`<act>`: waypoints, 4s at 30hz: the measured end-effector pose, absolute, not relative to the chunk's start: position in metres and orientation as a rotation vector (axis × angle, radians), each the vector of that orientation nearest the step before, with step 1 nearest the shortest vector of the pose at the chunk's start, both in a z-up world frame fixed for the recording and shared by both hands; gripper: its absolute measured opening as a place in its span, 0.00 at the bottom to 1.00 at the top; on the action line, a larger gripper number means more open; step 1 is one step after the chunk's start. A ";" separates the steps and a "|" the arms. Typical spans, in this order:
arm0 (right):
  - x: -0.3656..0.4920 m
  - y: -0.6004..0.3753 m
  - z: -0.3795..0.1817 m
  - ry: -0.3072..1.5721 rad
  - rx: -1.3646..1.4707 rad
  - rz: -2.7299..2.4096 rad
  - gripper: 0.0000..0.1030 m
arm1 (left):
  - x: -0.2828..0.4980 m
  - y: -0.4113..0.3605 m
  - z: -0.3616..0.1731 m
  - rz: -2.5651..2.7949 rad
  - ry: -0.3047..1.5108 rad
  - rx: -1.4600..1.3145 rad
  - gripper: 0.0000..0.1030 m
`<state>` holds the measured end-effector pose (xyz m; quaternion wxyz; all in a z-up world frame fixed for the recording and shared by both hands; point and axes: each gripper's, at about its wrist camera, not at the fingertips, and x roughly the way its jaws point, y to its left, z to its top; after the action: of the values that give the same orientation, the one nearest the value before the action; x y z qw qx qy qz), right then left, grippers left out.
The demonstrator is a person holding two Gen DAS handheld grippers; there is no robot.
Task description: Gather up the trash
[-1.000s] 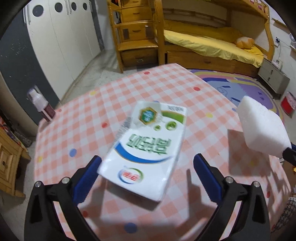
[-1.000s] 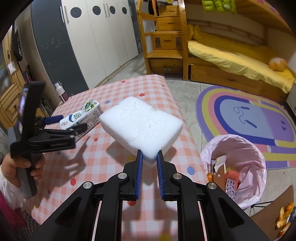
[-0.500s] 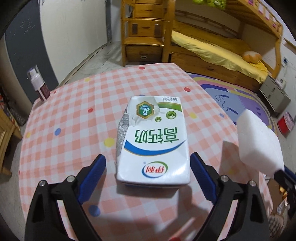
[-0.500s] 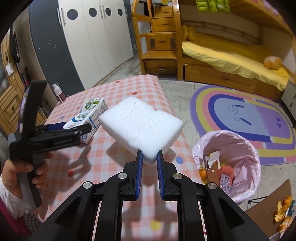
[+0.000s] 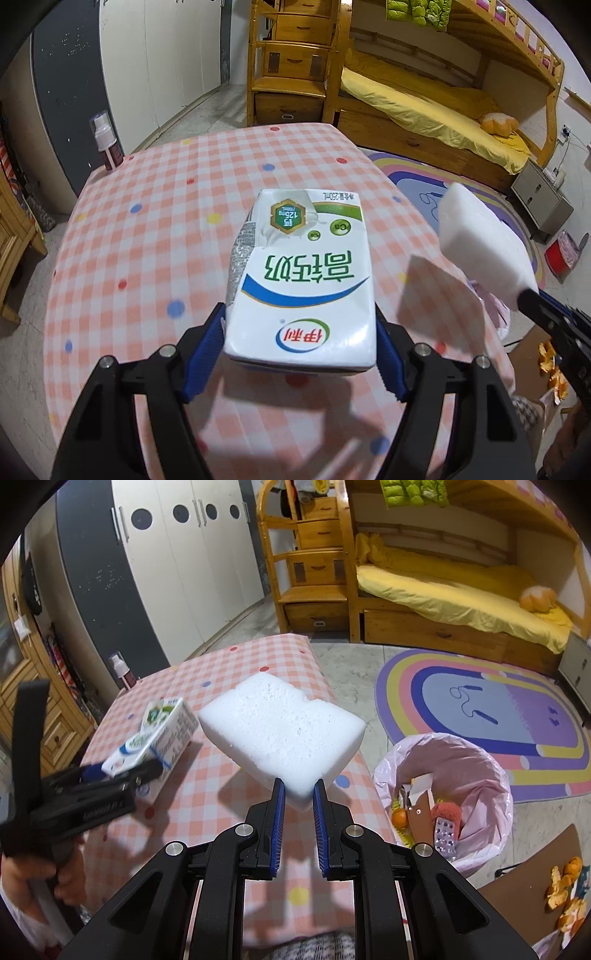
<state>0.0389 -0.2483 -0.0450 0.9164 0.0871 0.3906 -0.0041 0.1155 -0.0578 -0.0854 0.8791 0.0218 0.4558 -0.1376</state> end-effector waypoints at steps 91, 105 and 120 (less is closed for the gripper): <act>-0.102 -0.174 0.084 0.622 0.021 0.147 0.91 | -0.034 0.025 0.062 0.043 0.778 0.030 0.94; -0.100 -0.163 0.081 0.628 -0.001 0.180 0.91 | -0.049 0.057 0.065 0.103 0.789 0.014 0.94; -0.098 -0.164 0.079 0.633 0.012 0.168 0.91 | -0.043 0.053 0.066 0.101 0.803 0.016 0.94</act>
<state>-0.0977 -0.1644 0.0794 0.9468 0.0058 0.3110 0.0825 -0.0428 0.0535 0.0659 0.9193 0.0079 0.3904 0.0489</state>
